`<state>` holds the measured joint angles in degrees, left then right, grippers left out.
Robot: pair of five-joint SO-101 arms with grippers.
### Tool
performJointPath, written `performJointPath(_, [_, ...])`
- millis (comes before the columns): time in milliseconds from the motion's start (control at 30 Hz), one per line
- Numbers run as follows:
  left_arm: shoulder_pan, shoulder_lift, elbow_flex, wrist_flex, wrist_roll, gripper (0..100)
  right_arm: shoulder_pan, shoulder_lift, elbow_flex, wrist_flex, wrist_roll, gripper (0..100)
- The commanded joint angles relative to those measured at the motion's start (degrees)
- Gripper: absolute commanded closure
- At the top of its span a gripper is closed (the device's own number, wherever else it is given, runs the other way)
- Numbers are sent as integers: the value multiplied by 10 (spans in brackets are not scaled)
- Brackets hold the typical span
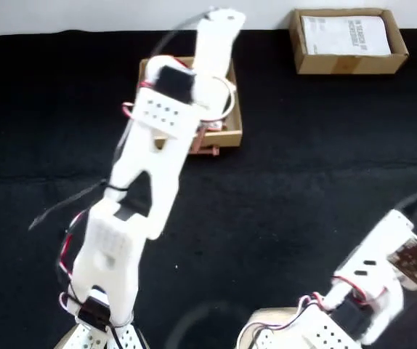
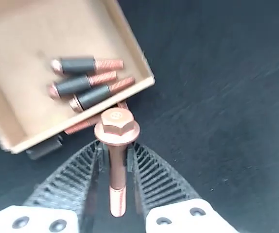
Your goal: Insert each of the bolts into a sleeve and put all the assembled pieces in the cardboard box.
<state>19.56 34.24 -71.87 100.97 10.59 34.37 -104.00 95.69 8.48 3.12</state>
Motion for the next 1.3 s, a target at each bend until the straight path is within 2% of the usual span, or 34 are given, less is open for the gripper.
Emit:
performJointPath(0, [8, -116, -18, 4, 2, 992, -98, -9, 50, 19, -11, 991])
performJointPath(133, [9, -215, 36, 4, 1, 992, -199, -9, -5, 157, -11, 991])
performJointPath(267, [12, -334, 147, 4, 1, 992, -297, -9, -51, 262, -11, 991])
performJointPath(500, [13, -544, 363, 4, -1, 991, -385, -9, -92, 327, -11, 991])
performJointPath(633, [13, -605, 473, -20, 2, 992, -421, -9, -107, 327, -11, 991])
performJointPath(733, [9, -619, 568, -98, 3, 992, -453, -9, -118, 326, -11, 991])
performJointPath(833, [9, -625, 673, -210, 3, 992, -485, -9, -131, 326, -11, 991])
performJointPath(1133, [27, -625, 916, -645, 4, 992, -558, -10, -143, 326, -11, 991])
performJointPath(1267, [65, -625, 947, -709, 4, 992, -558, -10, -145, 326, -11, 991])
